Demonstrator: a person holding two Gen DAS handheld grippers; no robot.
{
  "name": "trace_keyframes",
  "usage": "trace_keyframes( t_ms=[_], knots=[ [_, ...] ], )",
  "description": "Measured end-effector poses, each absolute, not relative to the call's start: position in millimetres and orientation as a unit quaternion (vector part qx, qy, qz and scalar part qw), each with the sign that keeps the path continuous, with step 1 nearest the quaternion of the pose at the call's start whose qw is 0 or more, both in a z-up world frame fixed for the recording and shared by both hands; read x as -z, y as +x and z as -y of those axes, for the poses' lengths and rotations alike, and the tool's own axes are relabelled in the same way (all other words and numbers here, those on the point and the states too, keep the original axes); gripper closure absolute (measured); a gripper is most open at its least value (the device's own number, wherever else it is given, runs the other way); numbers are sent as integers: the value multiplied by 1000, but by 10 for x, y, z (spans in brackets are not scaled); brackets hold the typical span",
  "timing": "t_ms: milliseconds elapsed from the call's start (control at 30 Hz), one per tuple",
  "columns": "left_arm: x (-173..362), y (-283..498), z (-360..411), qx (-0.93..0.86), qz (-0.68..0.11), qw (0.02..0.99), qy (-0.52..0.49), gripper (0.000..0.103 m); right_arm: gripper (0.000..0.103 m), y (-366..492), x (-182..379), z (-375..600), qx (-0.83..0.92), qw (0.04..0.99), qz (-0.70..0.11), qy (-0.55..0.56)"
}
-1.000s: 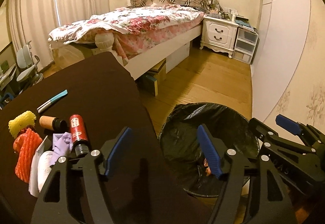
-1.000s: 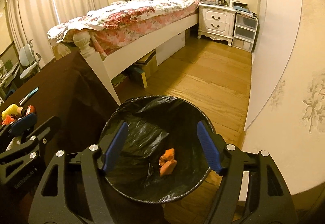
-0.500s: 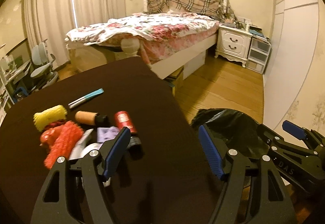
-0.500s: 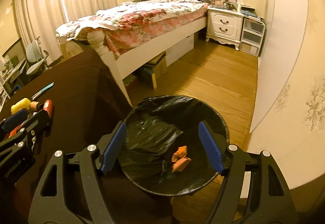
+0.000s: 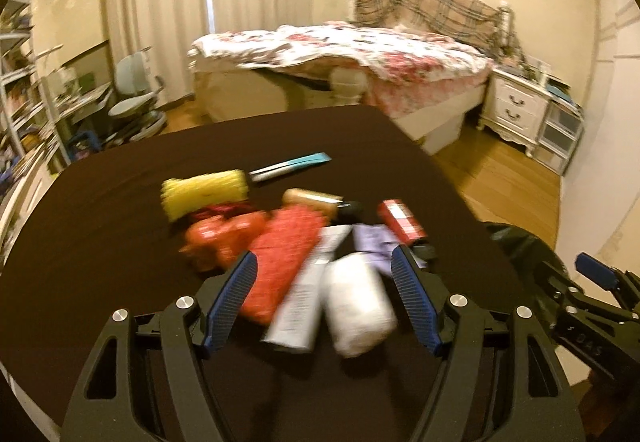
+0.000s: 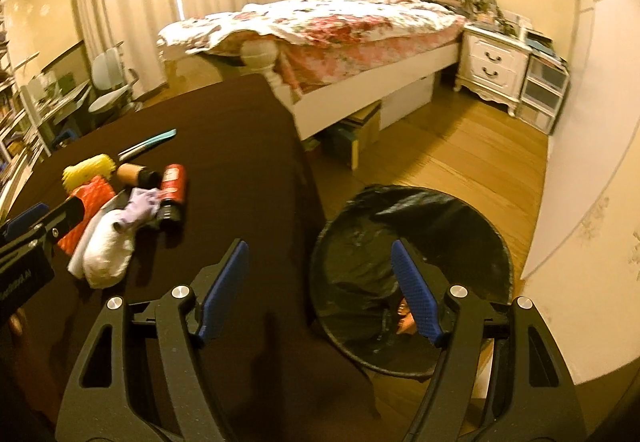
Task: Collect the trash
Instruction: 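Grasp the red foam mesh sleeve with the left tool while the right tool approaches the white bundle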
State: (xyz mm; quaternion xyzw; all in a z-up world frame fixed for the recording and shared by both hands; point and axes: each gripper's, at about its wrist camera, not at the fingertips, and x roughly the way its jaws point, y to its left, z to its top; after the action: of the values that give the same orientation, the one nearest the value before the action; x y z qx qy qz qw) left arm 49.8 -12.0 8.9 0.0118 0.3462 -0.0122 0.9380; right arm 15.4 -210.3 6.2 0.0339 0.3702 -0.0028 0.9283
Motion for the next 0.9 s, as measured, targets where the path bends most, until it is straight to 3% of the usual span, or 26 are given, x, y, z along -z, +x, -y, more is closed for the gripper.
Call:
trace_keyframes(
  t_ms=[300,733,900],
  knots=[
    [25,494,-351,-35,-363,931,-9,33,31,228,-40,1759,-31,925,-379,15],
    [157,649,-343,6,-383,924,-4,33,31,358,-19,1596,-41,921,-387,12],
    [237,688,-375,28,-401,915,-16,48,31,357,24,1556,-44,919,-392,9]
  ],
)
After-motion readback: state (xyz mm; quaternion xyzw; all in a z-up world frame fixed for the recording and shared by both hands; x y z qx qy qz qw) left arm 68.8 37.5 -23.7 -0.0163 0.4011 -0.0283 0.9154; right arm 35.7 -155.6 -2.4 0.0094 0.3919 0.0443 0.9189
